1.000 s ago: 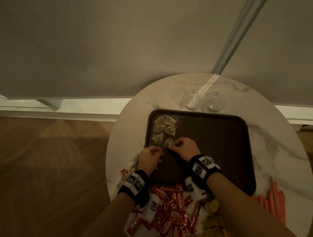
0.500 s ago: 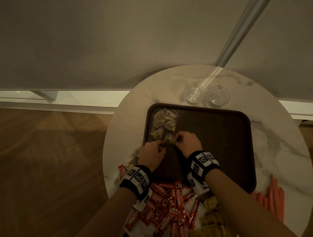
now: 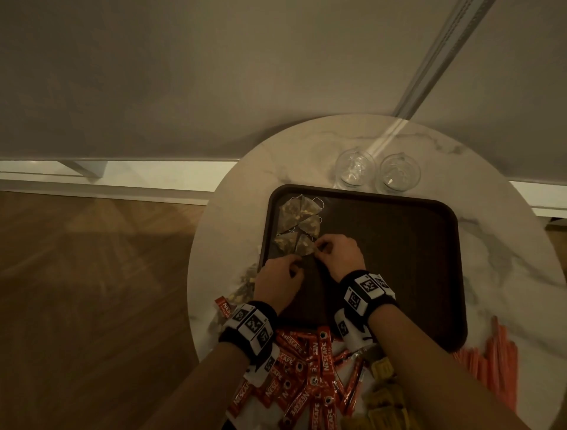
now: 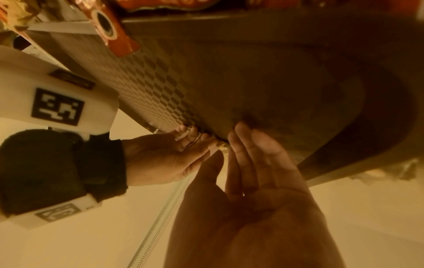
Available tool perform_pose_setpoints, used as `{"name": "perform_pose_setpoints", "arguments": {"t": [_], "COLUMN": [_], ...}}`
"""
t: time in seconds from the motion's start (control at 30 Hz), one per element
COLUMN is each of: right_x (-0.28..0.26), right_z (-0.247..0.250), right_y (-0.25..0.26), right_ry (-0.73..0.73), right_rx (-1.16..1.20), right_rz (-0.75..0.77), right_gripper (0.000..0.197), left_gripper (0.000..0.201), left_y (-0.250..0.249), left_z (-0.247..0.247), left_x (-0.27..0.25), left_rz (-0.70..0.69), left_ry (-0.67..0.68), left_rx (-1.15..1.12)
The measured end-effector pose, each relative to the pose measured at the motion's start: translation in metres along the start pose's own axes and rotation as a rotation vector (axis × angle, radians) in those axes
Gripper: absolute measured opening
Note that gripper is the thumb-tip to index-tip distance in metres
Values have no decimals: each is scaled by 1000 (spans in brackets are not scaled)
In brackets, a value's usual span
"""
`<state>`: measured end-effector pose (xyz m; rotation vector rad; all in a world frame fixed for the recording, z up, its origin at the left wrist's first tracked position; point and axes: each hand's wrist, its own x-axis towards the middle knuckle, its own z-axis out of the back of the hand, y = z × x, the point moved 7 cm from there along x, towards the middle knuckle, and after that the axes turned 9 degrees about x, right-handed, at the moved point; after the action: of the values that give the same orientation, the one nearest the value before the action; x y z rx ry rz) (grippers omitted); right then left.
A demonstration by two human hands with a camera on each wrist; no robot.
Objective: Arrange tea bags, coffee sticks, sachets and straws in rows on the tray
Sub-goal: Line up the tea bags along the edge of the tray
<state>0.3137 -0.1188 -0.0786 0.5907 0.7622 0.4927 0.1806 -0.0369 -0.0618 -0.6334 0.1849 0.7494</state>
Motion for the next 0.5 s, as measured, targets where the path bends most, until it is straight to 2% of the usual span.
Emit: {"name": "perform_pose_setpoints", "arguments": {"t": [0.13, 0.33, 0.5], "right_x": [-4, -8, -13], "right_z": [6, 5, 8], "right_y": [-5, -7, -10], "right_ry": [-60, -79, -92], "right_rx": [58, 44, 123], "right_rz": [-15, -34, -60], "right_gripper": [14, 8, 13], "left_gripper": [35, 44, 33], "left_y": [0, 2, 5], "left_z": [5, -4, 14], "left_x": [1, 2, -10], "left_rz": [4, 20, 2], "left_ry": [-42, 40, -13], "left_rx": [-13, -6, -106]}}
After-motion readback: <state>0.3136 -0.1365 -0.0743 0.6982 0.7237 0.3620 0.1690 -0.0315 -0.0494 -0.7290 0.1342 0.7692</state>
